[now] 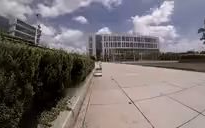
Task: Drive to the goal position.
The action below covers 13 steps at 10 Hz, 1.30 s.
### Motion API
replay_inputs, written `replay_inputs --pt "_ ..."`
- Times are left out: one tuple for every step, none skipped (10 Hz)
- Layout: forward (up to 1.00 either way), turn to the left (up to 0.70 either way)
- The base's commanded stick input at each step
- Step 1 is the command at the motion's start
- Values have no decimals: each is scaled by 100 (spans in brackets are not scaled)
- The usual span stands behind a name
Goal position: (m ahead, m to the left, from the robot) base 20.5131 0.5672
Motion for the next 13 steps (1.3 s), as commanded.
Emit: replay_inputs --pt "4 0" --pt "4 0" --pt "4 0" --pt "4 0" --pt "4 0" --pt "4 0" --pt "4 0" --pt "4 0" --pt "4 0" --pt "4 0" --pt "4 0" --pt "4 0" --pt "4 0"
